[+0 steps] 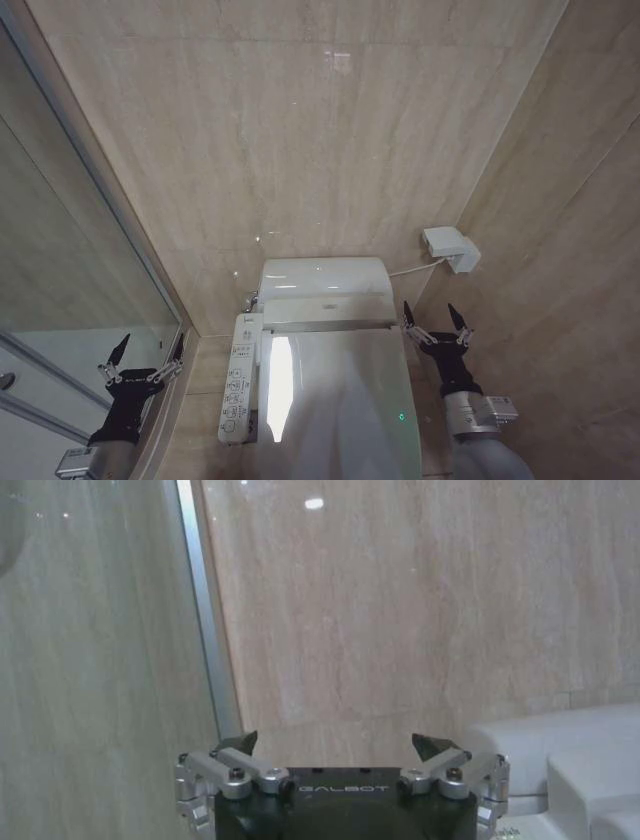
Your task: Open the toilet lid, clean the toilet bowl with a toilet brush, close the toilet lid, and flush.
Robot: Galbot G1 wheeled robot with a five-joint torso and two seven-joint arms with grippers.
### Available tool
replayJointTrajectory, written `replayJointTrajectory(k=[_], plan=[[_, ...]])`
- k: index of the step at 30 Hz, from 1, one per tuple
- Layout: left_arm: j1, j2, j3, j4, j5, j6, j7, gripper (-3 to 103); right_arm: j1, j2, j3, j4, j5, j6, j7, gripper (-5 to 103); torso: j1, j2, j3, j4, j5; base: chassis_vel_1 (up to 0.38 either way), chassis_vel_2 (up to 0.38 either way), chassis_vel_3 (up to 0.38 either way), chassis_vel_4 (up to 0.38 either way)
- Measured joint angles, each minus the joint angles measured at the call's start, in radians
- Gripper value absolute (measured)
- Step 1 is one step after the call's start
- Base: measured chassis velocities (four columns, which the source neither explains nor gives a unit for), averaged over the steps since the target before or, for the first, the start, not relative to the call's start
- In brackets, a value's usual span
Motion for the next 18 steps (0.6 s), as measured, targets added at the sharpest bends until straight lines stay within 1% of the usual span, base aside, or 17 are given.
replayJointTrajectory(k=[18], plan=[[-0.006,-0.004,0.005,-0.001,0.007,0.010,0.007,100,0.000,0.000,0.000,0.000,0.000,0.000,0.000,100,0.000,0.000,0.000,0.0000,0.0000,0.000,0.000,0.000,0.000]])
